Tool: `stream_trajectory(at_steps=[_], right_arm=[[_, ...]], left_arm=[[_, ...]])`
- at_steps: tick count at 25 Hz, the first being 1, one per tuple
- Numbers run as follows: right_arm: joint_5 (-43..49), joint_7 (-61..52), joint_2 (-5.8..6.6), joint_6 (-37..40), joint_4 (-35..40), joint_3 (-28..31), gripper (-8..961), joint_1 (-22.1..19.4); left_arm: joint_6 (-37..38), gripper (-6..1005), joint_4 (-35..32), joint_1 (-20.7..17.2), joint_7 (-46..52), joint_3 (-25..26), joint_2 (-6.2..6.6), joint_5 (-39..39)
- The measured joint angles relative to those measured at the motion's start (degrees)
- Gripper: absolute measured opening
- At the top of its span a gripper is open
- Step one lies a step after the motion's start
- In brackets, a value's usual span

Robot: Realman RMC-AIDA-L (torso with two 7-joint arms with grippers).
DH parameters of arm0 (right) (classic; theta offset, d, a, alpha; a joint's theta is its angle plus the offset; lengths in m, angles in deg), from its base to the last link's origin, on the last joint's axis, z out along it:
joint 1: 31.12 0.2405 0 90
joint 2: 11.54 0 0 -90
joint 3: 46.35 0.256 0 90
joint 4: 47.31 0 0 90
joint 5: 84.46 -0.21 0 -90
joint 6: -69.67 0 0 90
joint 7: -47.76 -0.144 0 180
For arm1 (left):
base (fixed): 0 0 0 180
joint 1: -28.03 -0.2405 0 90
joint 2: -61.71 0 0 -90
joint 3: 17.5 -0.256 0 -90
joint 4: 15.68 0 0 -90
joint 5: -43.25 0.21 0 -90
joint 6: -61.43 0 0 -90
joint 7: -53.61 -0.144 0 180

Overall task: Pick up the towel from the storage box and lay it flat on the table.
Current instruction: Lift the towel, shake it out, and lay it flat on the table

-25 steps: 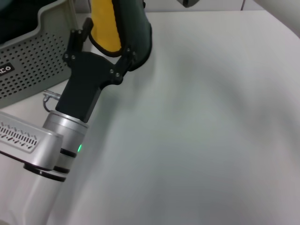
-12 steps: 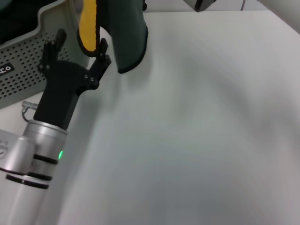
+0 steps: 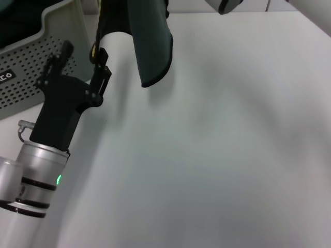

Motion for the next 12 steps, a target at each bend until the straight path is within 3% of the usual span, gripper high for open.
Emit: stream_trajectory(at_steps=[5,12], right_arm=[[0.0,0.0,0.02,0.0,0.3,-0.1,11,-0.4],[0.0,0.1,0.02,0.0,0.3,0.0,10,-0.6]], left_arm=[[1.8,705,-2.1,0.0,4.3,-3.3,0.00,0.1],[4.6,393,-2.6,-0.6,4.6,-3.8,0.00,0.1]])
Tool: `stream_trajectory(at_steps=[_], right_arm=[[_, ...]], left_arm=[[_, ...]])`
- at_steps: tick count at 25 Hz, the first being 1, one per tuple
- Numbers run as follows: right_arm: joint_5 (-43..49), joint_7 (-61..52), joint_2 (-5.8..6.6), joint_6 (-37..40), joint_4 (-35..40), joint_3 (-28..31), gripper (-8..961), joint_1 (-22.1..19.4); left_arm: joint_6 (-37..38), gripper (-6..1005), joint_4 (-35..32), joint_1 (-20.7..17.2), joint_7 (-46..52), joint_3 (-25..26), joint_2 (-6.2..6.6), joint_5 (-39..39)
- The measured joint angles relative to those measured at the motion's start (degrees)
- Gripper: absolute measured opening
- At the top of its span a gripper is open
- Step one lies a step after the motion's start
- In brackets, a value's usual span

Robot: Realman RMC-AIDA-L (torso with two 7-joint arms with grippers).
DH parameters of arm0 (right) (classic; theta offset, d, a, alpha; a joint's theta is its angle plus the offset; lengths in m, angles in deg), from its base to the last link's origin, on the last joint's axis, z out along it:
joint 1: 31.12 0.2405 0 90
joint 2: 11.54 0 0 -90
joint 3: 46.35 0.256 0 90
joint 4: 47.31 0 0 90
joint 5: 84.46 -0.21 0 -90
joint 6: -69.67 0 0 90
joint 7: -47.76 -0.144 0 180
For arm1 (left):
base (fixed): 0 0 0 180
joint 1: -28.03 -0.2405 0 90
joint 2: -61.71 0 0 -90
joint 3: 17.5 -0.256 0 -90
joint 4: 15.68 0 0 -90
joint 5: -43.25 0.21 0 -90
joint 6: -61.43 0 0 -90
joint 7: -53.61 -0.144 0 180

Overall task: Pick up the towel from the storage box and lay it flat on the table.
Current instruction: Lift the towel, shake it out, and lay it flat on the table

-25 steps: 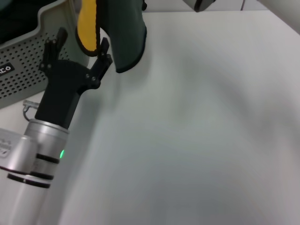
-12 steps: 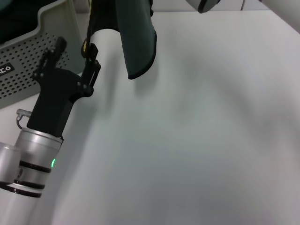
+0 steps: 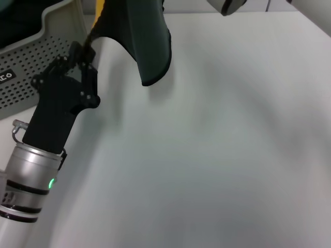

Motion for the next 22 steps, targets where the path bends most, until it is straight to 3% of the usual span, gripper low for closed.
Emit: stream_trajectory(at_steps=[4,6,9,12,16,20,22], right_arm=[[0.0,0.0,0.00,0.0,-0.3,0.2,10,0.0],[0.0,0.0,-0.01,0.0,-0.6,0.3,10,0.0],[-0.1,-0.1,0.01,0.1,-1.5,0.3,10,-0.1],[-0.5,-0.6,0.19,-0.3,-2.4,-0.5,10,-0.5],[-0.5,-1.2,0.46,-3.4,-2.0,-3.5,10,-2.8],[-2.7,-1.3,0.68,-5.6,-2.2,-5.0,9,-4.4],[-5.4,-1.3,0.97,-5.7,-3.6,-5.1,9,-4.5]], left_arm=[[1.0,256,0.0,-0.2,0.1,-0.1,0.00,0.0],[1.2,34,-0.1,-0.3,0.8,-0.3,0.00,0.0],[2.1,27,-1.0,-0.3,3.0,-1.6,0.00,0.0],[5.1,21,-4.5,-0.3,8.9,-6.1,0.31,0.0],[9.1,12,-15.9,-2.3,26.7,-10.9,0.66,0.0],[9.9,10,-28.4,-4.5,45.3,-11.5,0.75,0.0],[9.9,11,-31.3,-4.8,49.2,-11.5,0.86,0.1]])
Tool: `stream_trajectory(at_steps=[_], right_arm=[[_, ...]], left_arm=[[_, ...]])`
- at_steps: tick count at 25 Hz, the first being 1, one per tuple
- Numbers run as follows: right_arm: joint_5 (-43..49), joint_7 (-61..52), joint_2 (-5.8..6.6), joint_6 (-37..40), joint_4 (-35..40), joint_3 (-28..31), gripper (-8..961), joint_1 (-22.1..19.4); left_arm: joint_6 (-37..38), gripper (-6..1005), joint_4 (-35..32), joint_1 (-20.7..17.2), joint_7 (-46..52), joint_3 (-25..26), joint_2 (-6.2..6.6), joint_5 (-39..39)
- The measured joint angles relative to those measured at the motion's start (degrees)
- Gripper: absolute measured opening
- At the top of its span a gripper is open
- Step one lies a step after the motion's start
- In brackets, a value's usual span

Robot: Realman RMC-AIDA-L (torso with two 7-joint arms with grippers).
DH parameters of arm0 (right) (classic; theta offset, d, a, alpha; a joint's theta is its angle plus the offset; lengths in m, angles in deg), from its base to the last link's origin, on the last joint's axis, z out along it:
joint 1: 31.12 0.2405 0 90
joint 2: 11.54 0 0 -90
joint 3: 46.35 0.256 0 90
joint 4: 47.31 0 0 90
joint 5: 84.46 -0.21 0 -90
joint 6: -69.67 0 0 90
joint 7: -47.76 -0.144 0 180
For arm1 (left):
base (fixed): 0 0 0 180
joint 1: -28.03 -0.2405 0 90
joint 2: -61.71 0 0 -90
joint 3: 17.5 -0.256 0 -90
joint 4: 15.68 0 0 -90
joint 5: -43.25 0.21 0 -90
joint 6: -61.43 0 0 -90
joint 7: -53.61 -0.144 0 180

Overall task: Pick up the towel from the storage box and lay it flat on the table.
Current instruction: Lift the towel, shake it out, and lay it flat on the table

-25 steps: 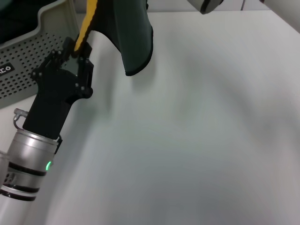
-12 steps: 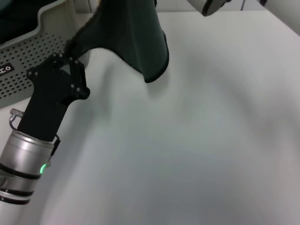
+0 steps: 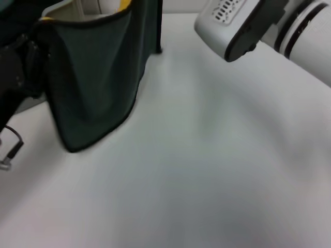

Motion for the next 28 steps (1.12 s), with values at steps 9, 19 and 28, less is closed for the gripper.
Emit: stream_trajectory(at_steps=[9,19,28], right_arm=[[-16.3,0.0,0.46,1.1,-16.0,-1.4,9,8.6],[-25.1,-0.3,2.81,3.7,-18.5,-5.3,8,12.3],[-31.6,3.4,1.29,-16.0,-16.6,9.7,8,14.0]], left_arm=[[-0.3,12,-3.5,-1.1,2.9,0.2,0.09,-0.4],[-0.2,14,-3.6,-2.1,3.7,0.3,0.11,-0.7],[-0.3,15,-3.1,-1.7,3.8,0.0,0.02,-0.7]])
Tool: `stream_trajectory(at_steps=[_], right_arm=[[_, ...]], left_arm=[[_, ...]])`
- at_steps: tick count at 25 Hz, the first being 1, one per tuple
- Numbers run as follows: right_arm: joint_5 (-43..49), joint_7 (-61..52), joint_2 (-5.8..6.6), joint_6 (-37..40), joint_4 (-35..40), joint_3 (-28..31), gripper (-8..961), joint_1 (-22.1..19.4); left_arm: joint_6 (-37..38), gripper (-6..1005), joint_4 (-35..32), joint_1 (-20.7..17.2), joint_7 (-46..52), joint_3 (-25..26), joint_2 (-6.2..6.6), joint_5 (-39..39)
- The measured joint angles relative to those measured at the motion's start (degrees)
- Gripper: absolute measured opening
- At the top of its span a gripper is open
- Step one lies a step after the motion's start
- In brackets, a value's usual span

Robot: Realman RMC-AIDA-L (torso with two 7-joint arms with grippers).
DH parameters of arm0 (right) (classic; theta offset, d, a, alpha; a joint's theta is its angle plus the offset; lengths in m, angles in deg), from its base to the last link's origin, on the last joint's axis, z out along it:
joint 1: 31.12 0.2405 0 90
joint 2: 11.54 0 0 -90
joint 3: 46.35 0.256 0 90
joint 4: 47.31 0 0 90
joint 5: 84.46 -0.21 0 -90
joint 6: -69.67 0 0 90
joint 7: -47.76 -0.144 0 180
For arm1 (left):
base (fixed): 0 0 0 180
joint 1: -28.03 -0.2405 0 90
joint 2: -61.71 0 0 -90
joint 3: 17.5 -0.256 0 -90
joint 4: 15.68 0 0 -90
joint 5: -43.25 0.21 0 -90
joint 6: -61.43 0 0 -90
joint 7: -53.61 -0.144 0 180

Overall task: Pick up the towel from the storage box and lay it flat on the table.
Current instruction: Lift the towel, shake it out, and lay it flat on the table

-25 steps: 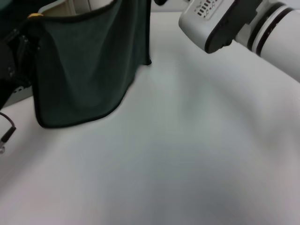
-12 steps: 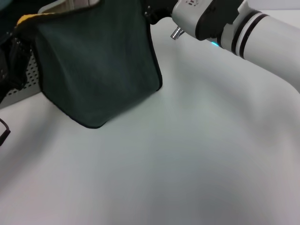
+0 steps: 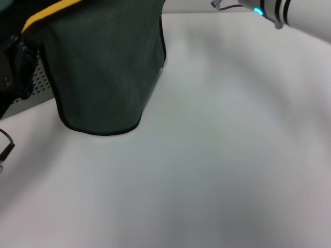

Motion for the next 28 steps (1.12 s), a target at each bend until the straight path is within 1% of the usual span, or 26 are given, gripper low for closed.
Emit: stream_trajectory(at_steps=[2,3,4,5,6,8,10,12,14,17,18,19,20,24,26,28], right_arm=[[-6.3,6.7,0.02,-6.1,-0.9,3.3,8,1.3],[-11.4,12.4,-0.19,-10.3,-1.6,6.2,8,1.9],[-17.3,19.3,-0.71,-14.8,-2.4,9.6,8,2.1],[-17.3,19.3,-0.71,-14.8,-2.4,9.6,8,2.1],[-29.4,35.5,-2.03,-22.9,-4.1,17.8,8,1.1],[-33.3,41.4,-2.26,-24.7,-4.1,19.9,7,-0.3],[-36.4,46.7,-2.20,-25.3,-3.0,20.5,7,-2.6],[-37.5,48.7,-2.09,-26.4,-0.3,20.7,7,-5.4],[-37.6,49.9,-1.96,-28.0,3.9,20.7,7,-8.8],[-37.2,50.6,-1.75,-33.0,10.7,21.0,7,-13.3],[-37.2,50.6,-1.75,-33.0,10.7,21.0,7,-13.3],[-37.3,50.6,-1.70,-38.2,14.2,22.3,7,-15.4],[-37.5,50.6,-1.69,-40.4,15.3,23.2,8,-16.0],[-41.3,50.7,-1.67,-54.7,19.2,29.6,7,-18.4],[-43.8,51.1,-1.66,-60.3,20.3,32.6,6,-19.4],[-46.4,51.3,-1.73,-65.3,21.4,35.4,6,-20.6]], left_arm=[[0.0,16,0.1,0.2,0.0,0.0,-0.03,0.0],[0.0,16,0.1,0.3,0.0,-0.1,-0.06,0.0],[0.0,16,0.1,0.4,0.0,-0.1,-0.07,0.1],[0.0,16,0.1,0.5,0.0,-0.1,-0.08,0.1],[0.1,16,0.1,0.6,0.0,-0.1,-0.08,0.2],[0.1,17,0.1,0.8,0.1,-0.1,-0.09,0.3],[0.2,17,-0.1,0.6,0.5,-0.2,-0.09,0.5],[0.3,17,-0.4,0.4,1.5,-0.2,-0.01,0.5],[0.5,18,-1.8,0.2,4.3,-0.6,0.37,0.6],[0.7,18,-6.3,-0.8,10.5,-2.8,0.87,0.7],[0.7,18,-7.9,-1.3,12.5,-3.7,1.03,0.7],[0.7,18,-9.7,-1.7,14.3,-4.7,1.22,0.8],[0.7,19,-11.1,-2.1,16.1,-5.5,1.41,1.1],[0.6,19,-16.6,-2.6,23.6,-6.2,2.35,4.2],[0.7,20,-19.7,-3.0,27.6,-6.3,2.49,5.7],[1.2,20,-23.7,-3.9,30.7,-6.3,2.14,6.5]])
